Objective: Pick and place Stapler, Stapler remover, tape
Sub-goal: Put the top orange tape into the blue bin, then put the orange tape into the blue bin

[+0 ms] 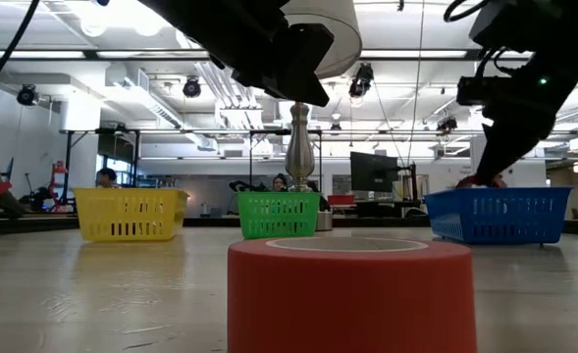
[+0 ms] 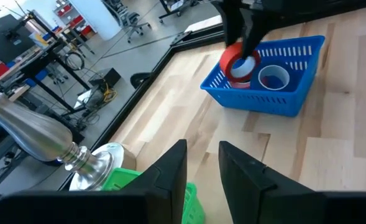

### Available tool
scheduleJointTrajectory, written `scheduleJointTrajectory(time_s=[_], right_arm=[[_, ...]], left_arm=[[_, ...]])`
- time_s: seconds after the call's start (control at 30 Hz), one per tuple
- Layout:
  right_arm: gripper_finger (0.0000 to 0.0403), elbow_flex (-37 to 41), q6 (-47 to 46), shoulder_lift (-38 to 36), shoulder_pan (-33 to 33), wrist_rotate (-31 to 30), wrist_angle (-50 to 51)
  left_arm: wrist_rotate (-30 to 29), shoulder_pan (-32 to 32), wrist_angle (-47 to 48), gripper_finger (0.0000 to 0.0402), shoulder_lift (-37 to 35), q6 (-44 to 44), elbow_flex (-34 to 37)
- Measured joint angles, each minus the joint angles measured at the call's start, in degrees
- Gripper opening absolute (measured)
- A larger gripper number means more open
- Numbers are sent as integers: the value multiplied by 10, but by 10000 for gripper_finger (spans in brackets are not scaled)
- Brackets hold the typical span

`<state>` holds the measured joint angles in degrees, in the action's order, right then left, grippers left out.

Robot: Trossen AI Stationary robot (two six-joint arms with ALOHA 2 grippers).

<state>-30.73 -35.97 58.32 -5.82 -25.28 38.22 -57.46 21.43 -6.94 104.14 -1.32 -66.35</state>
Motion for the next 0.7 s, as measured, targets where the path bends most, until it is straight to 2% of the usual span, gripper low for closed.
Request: scheduleJointTrajectory(time_s=[0.2, 0.4, 0.57, 0.7], right_arm=[[191, -25, 2, -1, 0, -60, 0], [194, -55, -4, -1, 0, -58, -9], [189, -56, -8, -1, 0, 18, -83], [187, -56, 4, 6, -3, 98, -138]], left_arm=[[27, -2, 1, 96, 0, 0, 0], [28, -2, 3, 96, 0, -4, 0], [63, -2, 2, 96, 0, -7, 0], [141, -2, 1, 96, 0, -9, 0]])
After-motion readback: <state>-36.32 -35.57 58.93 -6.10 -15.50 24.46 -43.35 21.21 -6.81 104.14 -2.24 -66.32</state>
